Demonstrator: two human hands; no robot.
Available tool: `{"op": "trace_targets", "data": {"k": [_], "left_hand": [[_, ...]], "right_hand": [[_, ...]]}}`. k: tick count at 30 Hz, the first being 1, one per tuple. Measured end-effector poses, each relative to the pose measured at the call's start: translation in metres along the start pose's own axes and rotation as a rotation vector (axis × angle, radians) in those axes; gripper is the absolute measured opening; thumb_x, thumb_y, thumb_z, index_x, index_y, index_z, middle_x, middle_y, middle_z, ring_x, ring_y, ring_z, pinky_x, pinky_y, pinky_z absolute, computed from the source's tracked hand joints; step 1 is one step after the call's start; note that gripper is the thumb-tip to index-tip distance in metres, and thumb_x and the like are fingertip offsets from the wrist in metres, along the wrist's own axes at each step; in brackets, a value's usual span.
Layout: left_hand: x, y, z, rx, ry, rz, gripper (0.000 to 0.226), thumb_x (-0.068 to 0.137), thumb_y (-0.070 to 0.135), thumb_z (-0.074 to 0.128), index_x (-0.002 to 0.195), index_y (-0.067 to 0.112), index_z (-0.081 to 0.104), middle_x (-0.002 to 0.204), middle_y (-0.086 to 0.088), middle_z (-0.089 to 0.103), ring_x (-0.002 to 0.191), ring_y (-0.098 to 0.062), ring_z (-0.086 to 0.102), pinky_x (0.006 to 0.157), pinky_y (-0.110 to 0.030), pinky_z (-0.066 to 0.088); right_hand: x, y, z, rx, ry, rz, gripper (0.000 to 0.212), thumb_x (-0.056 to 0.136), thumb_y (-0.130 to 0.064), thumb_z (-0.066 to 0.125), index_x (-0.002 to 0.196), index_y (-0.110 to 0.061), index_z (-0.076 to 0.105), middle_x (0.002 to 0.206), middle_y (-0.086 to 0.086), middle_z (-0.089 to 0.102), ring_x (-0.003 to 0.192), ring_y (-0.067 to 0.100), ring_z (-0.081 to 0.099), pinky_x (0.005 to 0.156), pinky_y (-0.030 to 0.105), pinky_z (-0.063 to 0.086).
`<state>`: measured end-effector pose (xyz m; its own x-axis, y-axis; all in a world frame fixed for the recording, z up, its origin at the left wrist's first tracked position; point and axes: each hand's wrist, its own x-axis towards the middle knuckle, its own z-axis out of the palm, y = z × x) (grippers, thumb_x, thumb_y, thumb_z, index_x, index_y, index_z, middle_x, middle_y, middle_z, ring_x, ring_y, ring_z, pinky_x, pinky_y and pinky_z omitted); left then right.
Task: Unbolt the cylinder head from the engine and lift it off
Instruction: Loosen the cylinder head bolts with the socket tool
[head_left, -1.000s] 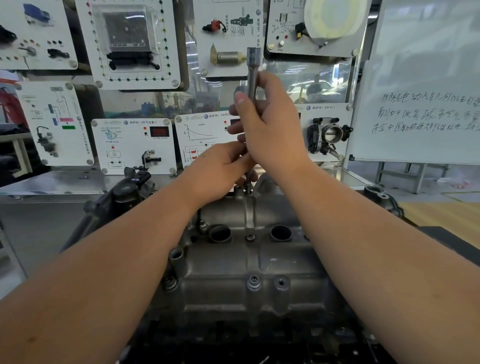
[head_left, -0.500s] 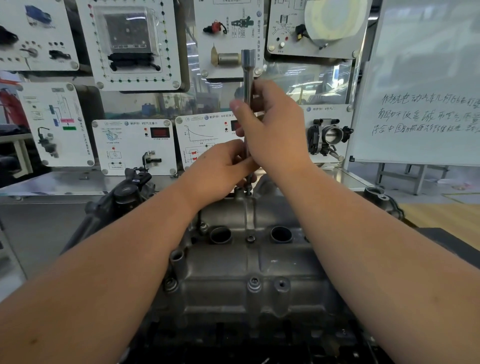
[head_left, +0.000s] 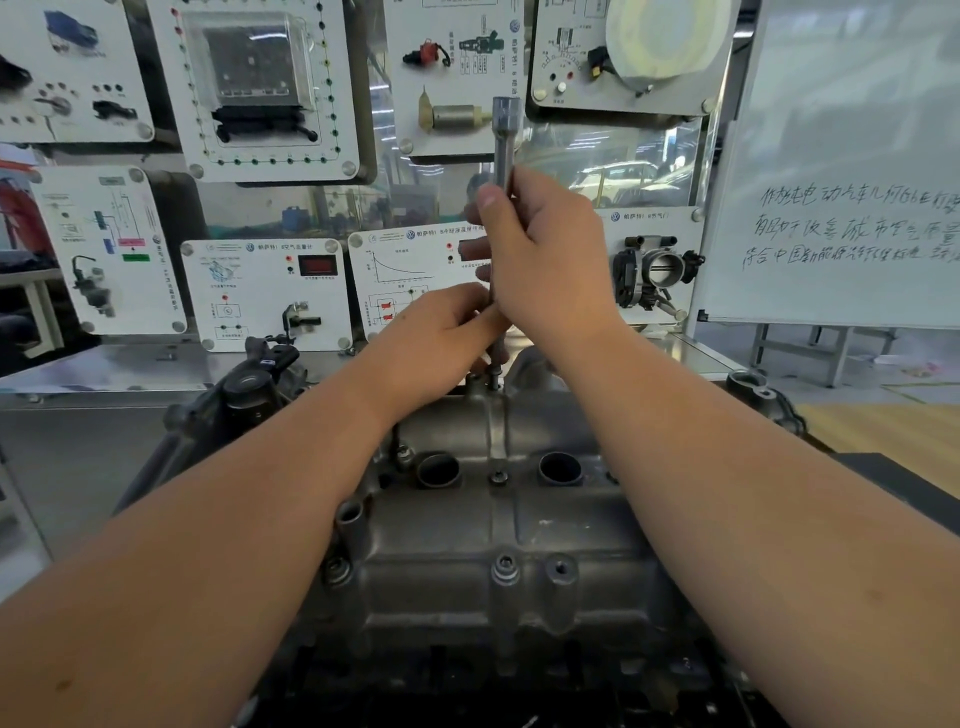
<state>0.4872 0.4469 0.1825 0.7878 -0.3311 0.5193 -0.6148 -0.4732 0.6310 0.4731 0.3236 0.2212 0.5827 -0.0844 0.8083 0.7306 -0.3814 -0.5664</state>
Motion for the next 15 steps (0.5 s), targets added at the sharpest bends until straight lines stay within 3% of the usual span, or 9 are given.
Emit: {"op": "trace_targets", "data": {"k": [2,3,5,7,9,12,15], "left_hand": [[-0.0016,0.0008,0.0,0.025,0.004,-0.005,0.023,0.106,0.037,0.049,0.093,0.027,0.065,0.08,0.016,0.073,0.077,-0.011,0.072,0.057,-0.013,0.046],[-0.0021,0.0018,-0.0005,0.039,0.006,-0.005,0.023,0.106,0.037,0.048,0.091,0.029,0.064,0.08,0.019,0.073,0.077,-0.01,0.072,0.056,-0.013,0.043],[-0.0013,0.0032,-0.0009,0.064,0.005,-0.006,0.024,0.105,0.038,0.05,0.088,0.027,0.064,0.08,0.013,0.074,0.08,-0.016,0.073,0.062,-0.025,0.048],[-0.0014,0.0044,-0.0014,0.057,-0.005,-0.004,0.024,0.103,0.038,0.053,0.094,0.021,0.066,0.083,0.001,0.075,0.081,-0.025,0.074,0.074,-0.042,0.057],[-0.0011,0.0044,-0.0011,0.04,0.009,0.002,0.029,0.101,0.038,0.056,0.102,0.011,0.066,0.084,-0.004,0.075,0.079,-0.027,0.074,0.08,-0.049,0.059],[-0.0007,0.003,0.0,-0.002,0.023,0.005,0.026,0.103,0.035,0.052,0.1,0.014,0.065,0.079,0.002,0.074,0.071,-0.014,0.073,0.058,-0.027,0.053],[-0.002,0.0029,0.0006,-0.041,0.006,-0.005,0.023,0.108,0.034,0.046,0.094,0.027,0.063,0.079,0.007,0.072,0.068,-0.003,0.07,0.05,-0.008,0.042]], "right_hand": [[-0.0007,-0.0016,0.0009,0.021,-0.045,-0.007,0.026,0.106,-0.022,0.045,0.118,-0.006,0.061,0.093,0.001,0.072,0.074,0.004,0.073,0.074,0.046,0.061],[-0.001,-0.0022,0.0013,0.028,-0.053,-0.007,0.029,0.106,-0.024,0.045,0.128,-0.009,0.057,0.096,-0.001,0.073,0.074,0.003,0.073,0.075,0.043,0.061],[-0.0019,-0.0007,0.001,0.054,-0.04,-0.007,0.032,0.105,-0.027,0.05,0.134,-0.014,0.052,0.094,-0.004,0.074,0.072,0.005,0.072,0.075,0.04,0.061],[-0.0026,-0.0002,0.0001,0.023,0.002,-0.026,0.027,0.101,-0.03,0.058,0.125,-0.018,0.057,0.088,-0.005,0.073,0.071,0.008,0.072,0.075,0.042,0.061],[-0.0015,0.0007,-0.0006,-0.034,0.038,-0.043,0.018,0.1,-0.028,0.06,0.111,-0.015,0.064,0.083,-0.005,0.072,0.07,0.008,0.071,0.074,0.042,0.059],[0.0015,0.0026,0.0004,-0.082,0.034,-0.033,0.025,0.103,-0.025,0.052,0.097,-0.003,0.064,0.08,0.002,0.072,0.067,0.002,0.07,0.068,0.043,0.058],[0.0023,0.003,0.0007,-0.034,0.007,-0.012,0.024,0.105,-0.023,0.047,0.115,-0.008,0.063,0.086,-0.002,0.073,0.069,0.002,0.071,0.071,0.042,0.06]]}}
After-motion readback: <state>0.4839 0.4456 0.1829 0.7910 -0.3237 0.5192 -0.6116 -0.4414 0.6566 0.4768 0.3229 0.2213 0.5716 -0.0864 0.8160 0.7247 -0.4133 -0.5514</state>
